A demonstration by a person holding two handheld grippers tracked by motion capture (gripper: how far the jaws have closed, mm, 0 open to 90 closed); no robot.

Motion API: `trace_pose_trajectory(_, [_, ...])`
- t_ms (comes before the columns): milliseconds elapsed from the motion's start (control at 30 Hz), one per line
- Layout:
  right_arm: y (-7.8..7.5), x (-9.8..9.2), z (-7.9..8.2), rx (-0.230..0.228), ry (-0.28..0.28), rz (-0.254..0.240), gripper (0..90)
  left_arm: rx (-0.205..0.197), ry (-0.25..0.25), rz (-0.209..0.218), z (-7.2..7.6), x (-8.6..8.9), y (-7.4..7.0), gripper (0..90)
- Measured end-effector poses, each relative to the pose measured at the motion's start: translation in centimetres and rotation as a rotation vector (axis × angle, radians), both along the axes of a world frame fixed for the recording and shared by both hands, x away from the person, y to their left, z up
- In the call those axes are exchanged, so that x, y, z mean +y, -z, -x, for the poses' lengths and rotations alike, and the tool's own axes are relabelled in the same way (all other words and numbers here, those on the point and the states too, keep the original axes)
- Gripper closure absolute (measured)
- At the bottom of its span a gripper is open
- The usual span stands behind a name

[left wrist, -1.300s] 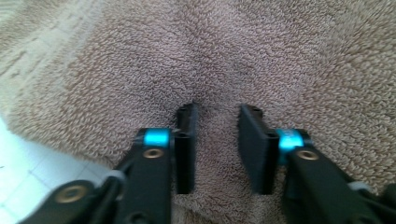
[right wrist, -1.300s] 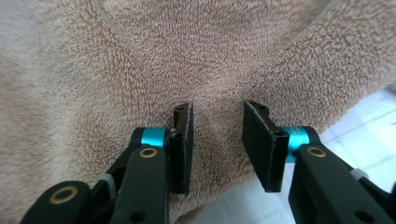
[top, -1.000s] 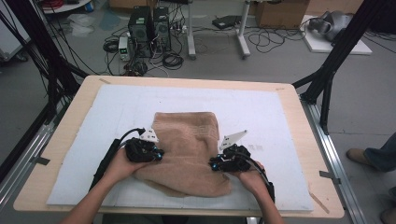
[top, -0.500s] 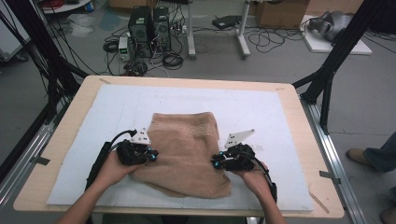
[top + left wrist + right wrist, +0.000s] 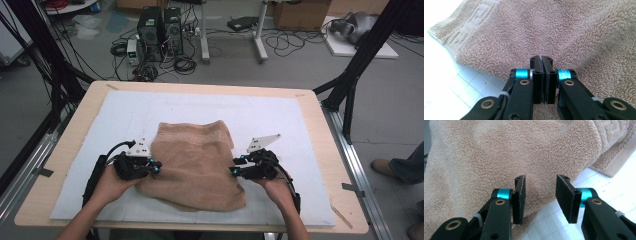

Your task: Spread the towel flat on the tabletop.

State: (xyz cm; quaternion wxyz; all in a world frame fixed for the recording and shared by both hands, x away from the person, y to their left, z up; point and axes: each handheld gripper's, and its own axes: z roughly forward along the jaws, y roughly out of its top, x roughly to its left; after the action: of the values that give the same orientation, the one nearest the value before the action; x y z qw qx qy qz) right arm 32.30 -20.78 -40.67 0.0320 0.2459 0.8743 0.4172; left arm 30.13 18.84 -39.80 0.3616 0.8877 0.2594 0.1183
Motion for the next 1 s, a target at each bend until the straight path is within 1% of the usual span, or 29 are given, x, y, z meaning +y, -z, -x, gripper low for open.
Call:
trace_pose_trajectory(67, [-0.1,-0.1,-0.1,0.001,0.001,-0.004,59.8,0.005,-0.003,0.02,-0.2,0.1,-0.1,87.6])
trace_pose_trajectory(100, [-0.2,-0.2,-0.2,0.005,0.006,-0.011,59.8,0.001,-0.006,0.027,-0.3,0.1,-0.3,87.1])
trace_pose_trajectory(133, [-0.3,-0.2,-0.4,0.005,0.01,-0.013,59.8,-0.004,-0.003,0.044,-0.6,0.0,-0.4,86.3])
trace_pose_trajectory(167, [-0.2,-0.1,-0.6,0.011,0.009,-0.018,59.8,-0.004,-0.009,0.064,-0.9,-0.1,-0.6,82.2])
trace_pose_trajectory(233, [0.1,0.3,-1.0,0.024,0.005,-0.011,57.7,0.002,-0.031,0.069,-1.6,-0.6,-0.6,64.3])
trace_pose_trajectory(267, [0.4,0.7,-1.2,0.035,0.001,-0.006,56.2,0.016,-0.026,0.067,-2.0,-0.9,-0.5,57.7])
trace_pose_trajectory(300, [0.7,1.1,-1.3,0.056,-0.004,0.001,54.4,0.026,-0.02,0.056,-2.3,-1.3,-0.2,57.7])
trace_pose_trajectory(333, [1.4,2.2,-1.6,0.081,-0.024,0.04,54.1,0.035,-0.018,0.033,-2.5,-1.7,0.2,53.8])
trace_pose_trajectory(367, [1.8,2.7,-1.7,0.085,-0.035,0.064,55.1,0.046,-0.014,0.003,-2.7,-2.1,0.7,54.4])
trace_pose_trajectory(400, [1.8,2.7,-1.7,0.085,-0.035,0.064,55.1,0.07,-0.015,-0.021,-3.0,-2.3,1.3,54.4])
trace_pose_trajectory(433, [2.0,3.0,-1.7,0.09,-0.043,0.08,57.6,0.094,-0.01,-0.039,-3.2,-2.4,1.9,56.3])
trace_pose_trajectory(467, [2.2,3.3,-1.7,0.091,-0.046,0.092,60.8,0.098,-0.002,-0.054,-3.3,-2.5,2.3,61.5])
trace_pose_trajectory(500, [2.2,3.5,-1.7,0.085,-0.046,0.097,65.3,0.099,0.004,-0.038,-3.3,-2.5,2.5,65.4])
trace_pose_trajectory(567, [2.2,3.6,-1.8,0.098,-0.068,0.09,77.1,0.092,0.005,-0.037,-3.1,-2.5,2.4,77.3])
trace_pose_trajectory(600, [2.3,3.6,-1.8,0.105,-0.086,0.086,81.5,0.089,0.011,-0.051,-3.0,-2.5,2.4,82.1])
trace_pose_trajectory(633, [2.3,3.6,-1.8,0.107,-0.091,0.091,82.9,0.089,0.008,-0.052,-2.9,-2.5,2.4,84.1])
trace_pose_trajectory(667, [2.1,3.6,-1.7,0.097,-0.101,0.094,88.1,0.087,0.008,-0.06,-2.9,-2.4,2.3,88.7])
trace_pose_trajectory(733, [2.0,3.5,-1.6,0.091,-0.103,0.093,88.2,0.086,0.008,-0.06,-2.8,-2.3,2.2,88.9])
trace_pose_trajectory(767, [1.7,3.1,-1.6,0.087,-0.085,0.081,88.4,0.083,0.009,-0.057,-2.7,-2.3,2.2,89.1])
trace_pose_trajectory(833, [1.5,2.8,-1.6,0.085,-0.083,0.077,88.7,0.074,0.008,-0.043,-2.5,-2.2,2.0,89.1])
trace_pose_trajectory(867, [1.3,2.6,-1.5,0.08,-0.074,0.073,89.3,0.075,0.007,-0.044,-2.4,-2.1,1.9,89.1])
trace_pose_trajectory(900, [1.2,2.3,-1.4,0.073,-0.069,0.076,89.3,0.07,0.008,-0.028,-2.2,-1.8,1.7,89.2])
trace_pose_trajectory(933, [1.0,1.9,-1.3,0.067,-0.055,0.073,87.5,0.065,0.011,-0.018,-2.2,-1.6,1.6,89.2])
trace_pose_trajectory(967, [0.8,1.6,-1.3,0.069,-0.047,0.066,82.8,0.05,0.006,-0.002,-2.2,-1.3,1.3,89.1])
trace_pose_trajectory(1000, [0.8,1.2,-1.3,0.068,-0.037,0.054,80.2,0.044,-0.001,0.009,-2.3,-1.1,1.2,83.5])
